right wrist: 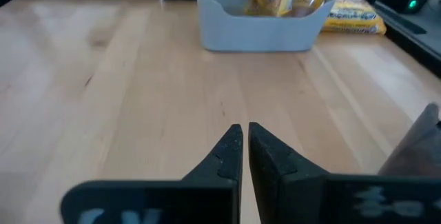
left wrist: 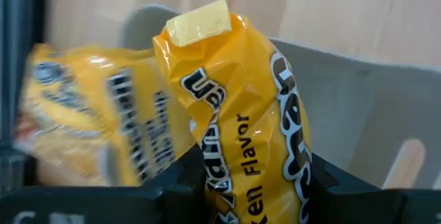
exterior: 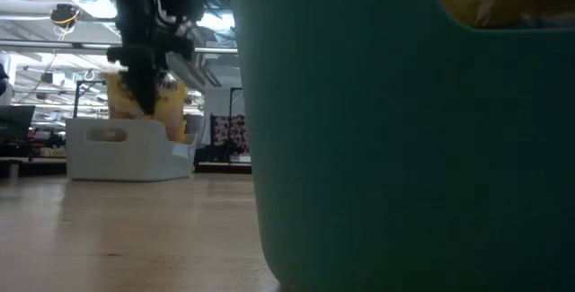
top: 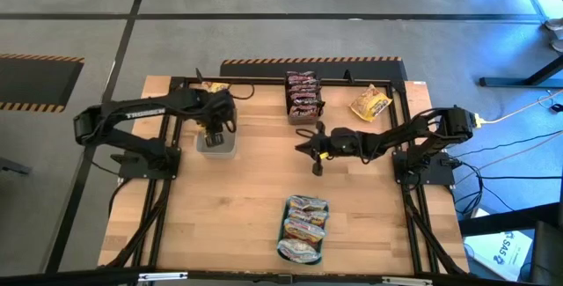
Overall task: Sort Maruchan noodles
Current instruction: Put the yellow noodle pack into the white bin
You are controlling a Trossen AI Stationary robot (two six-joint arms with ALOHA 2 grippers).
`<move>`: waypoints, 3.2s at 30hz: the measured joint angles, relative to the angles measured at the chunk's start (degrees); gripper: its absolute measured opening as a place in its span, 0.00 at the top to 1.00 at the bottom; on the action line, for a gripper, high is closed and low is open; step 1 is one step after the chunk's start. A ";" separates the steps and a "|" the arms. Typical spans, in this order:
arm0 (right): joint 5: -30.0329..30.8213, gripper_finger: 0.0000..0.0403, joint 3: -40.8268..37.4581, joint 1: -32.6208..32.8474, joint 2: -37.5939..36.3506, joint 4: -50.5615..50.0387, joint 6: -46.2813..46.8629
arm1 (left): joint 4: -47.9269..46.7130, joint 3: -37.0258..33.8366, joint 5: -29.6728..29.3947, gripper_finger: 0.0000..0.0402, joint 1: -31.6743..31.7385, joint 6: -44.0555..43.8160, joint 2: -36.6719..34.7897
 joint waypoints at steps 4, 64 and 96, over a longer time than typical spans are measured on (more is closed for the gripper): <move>-0.02 0.97 -0.02 0.00 0.00 -1.65 -0.01 | 0.70 -1.61 0.99 0.71 0.76 3.00 4.51; -5.45 0.97 13.75 -14.61 -21.76 -69.85 -6.28 | 72.42 -19.72 -3.60 0.57 -25.96 -18.58 -4.31; 8.59 0.97 13.70 -55.47 -14.33 -66.52 3.03 | 76.48 -23.26 -5.25 0.57 -25.82 -19.54 -4.31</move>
